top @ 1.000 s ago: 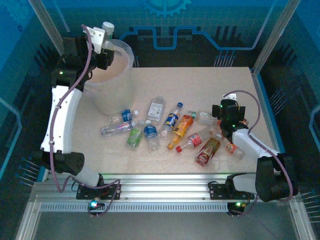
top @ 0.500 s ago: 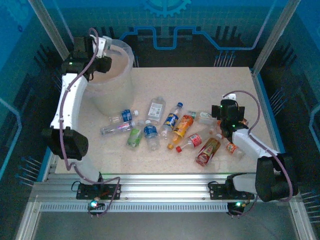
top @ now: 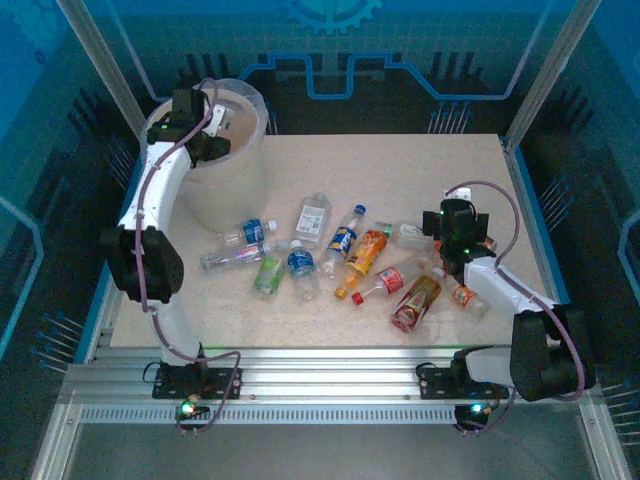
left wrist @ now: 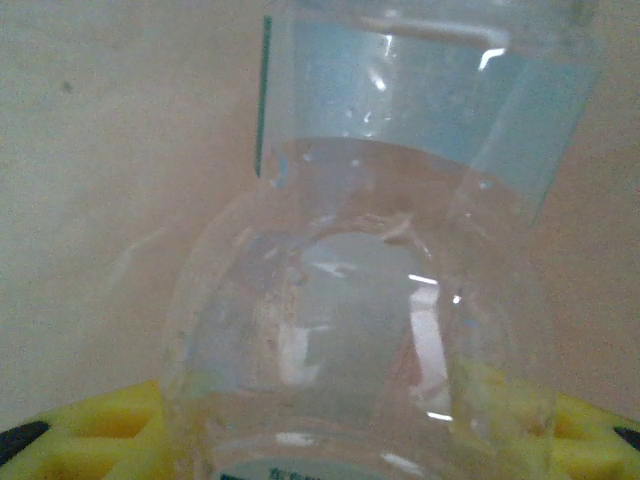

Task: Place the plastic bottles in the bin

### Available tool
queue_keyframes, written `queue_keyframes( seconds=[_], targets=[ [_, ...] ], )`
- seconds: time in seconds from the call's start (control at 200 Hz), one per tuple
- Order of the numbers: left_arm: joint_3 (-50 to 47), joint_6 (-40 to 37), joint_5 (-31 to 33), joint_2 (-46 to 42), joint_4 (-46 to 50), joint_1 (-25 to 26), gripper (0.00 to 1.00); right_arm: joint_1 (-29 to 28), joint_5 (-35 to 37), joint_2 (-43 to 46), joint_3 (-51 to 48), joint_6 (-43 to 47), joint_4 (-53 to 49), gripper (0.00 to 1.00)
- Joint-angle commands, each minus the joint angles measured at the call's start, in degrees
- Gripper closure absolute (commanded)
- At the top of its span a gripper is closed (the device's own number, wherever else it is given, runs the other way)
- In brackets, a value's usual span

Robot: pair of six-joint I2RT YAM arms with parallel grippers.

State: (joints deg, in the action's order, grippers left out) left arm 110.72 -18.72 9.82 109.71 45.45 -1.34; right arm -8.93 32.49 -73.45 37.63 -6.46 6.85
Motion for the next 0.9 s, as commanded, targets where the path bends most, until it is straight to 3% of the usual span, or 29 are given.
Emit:
queue_keyframes(
  seconds=[0.0, 0.205, 0.58, 0.895],
  targets=[
    [-0.24, -1.47, 1.25, 1.66, 1.5, -0.68, 0.51, 0.32, -0.4, -0.55, 1.57, -0.58, -0.26, 0.0],
    [-0.08, -1.14, 1.33, 3.57, 1.83, -0.7, 0.43, 0.32, -0.4, -0.69, 1.67, -0.5, -0.34, 0.0],
    [2.38, -0.11, 1.95, 1.69, 2.74, -0.63, 0.01, 0.33, -0.43, -0.63, 1.79, -0.36, -0.44, 0.0],
    [2.31, 2.96, 1.27, -8.01, -0.72, -0.61, 0.01, 0.38, -1.52, 0.35, 2.17, -1.09, -1.12, 0.0]
  ],
)
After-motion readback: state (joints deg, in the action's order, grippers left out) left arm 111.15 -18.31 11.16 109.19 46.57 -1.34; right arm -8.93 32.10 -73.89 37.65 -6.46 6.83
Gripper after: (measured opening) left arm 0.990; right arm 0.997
